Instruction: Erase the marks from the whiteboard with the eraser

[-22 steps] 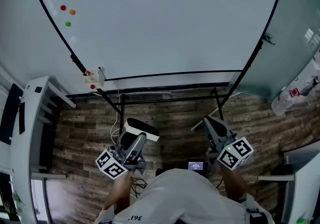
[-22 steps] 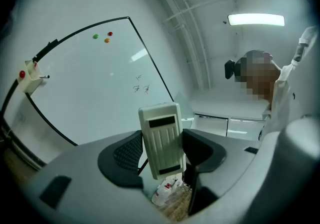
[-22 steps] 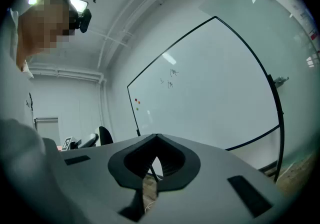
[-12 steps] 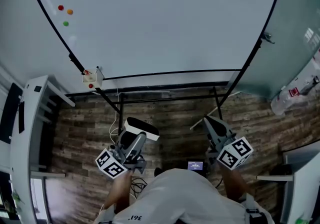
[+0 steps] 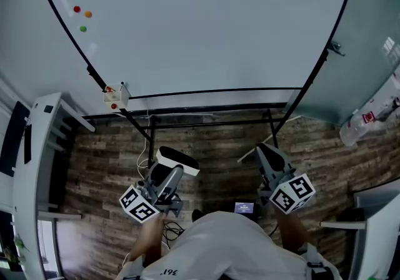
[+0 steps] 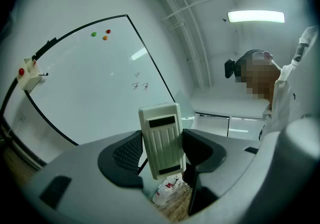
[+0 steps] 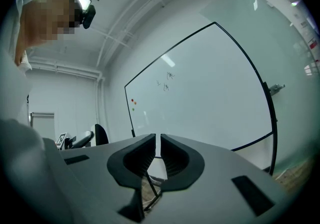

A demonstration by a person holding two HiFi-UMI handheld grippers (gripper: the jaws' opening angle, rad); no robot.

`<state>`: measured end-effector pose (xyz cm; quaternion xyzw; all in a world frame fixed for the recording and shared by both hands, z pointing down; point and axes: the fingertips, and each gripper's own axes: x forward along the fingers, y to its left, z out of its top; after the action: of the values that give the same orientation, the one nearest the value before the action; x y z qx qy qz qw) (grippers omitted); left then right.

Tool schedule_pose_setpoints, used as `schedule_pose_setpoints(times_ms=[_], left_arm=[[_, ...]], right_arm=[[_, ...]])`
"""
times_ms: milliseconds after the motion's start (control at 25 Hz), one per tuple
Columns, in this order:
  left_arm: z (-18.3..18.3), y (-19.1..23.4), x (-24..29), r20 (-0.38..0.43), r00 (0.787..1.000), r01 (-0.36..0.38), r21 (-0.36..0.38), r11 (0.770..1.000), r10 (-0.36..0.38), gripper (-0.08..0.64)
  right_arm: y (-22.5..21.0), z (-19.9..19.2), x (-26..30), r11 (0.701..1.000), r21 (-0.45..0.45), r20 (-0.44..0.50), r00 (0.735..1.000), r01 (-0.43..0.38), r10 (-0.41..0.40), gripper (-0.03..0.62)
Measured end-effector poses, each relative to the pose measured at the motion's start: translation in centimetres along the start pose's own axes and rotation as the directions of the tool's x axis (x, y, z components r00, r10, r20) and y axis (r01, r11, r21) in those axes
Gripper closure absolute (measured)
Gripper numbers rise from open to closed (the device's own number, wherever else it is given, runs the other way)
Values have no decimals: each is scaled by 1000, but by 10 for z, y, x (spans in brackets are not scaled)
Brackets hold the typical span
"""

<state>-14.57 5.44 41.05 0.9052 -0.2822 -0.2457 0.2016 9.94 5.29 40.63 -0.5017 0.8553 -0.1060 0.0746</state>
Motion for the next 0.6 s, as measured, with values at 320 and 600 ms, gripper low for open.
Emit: schedule_pose_setpoints(times_ms=[320,600], left_arm=[[-4,1,10,5,1000,-21,15,1000,21,301],[-14,-1,30,14,999,-36,26,999,36,301]], right_arm=[[-14,-2,-2,1000,-29,-21,1000,2,-3,477],[-37,1,-2,999,-41,-38,999,-8,7,479]])
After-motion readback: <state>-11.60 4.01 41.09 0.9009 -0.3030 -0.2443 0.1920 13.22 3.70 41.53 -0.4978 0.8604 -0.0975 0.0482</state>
